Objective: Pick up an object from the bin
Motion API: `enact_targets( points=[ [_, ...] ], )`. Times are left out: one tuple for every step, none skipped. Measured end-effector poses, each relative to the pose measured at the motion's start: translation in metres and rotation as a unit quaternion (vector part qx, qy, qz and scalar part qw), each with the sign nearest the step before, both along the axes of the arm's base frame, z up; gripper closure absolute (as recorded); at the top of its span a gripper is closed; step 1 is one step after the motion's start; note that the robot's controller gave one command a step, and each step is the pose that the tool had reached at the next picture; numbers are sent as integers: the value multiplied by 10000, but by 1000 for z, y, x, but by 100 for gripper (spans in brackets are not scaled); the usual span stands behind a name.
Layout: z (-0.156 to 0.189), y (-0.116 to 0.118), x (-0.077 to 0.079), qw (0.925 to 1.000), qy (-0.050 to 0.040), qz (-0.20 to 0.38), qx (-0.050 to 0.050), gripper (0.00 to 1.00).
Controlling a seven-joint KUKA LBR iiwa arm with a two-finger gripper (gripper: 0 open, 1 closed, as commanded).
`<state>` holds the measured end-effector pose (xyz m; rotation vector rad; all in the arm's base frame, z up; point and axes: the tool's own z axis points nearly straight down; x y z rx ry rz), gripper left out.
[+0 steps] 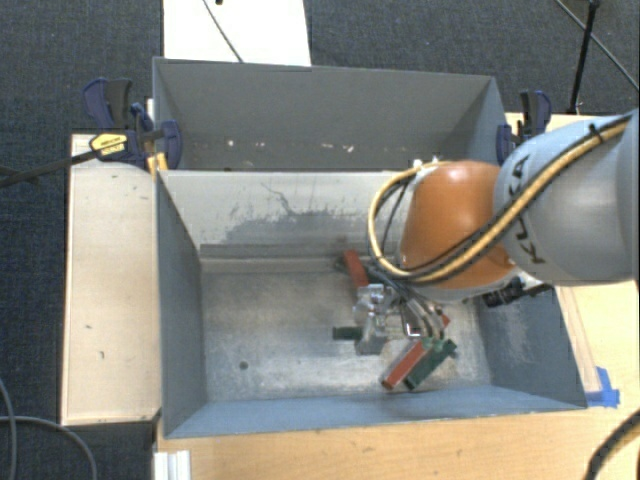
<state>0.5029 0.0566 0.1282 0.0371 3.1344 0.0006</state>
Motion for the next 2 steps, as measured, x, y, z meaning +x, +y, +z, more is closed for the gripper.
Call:
enact_targets(
  points=[
    [100,5,15,9999,-23,-145,10,100],
    [98,51,24,9999,10,-164,17,100]
  ],
)
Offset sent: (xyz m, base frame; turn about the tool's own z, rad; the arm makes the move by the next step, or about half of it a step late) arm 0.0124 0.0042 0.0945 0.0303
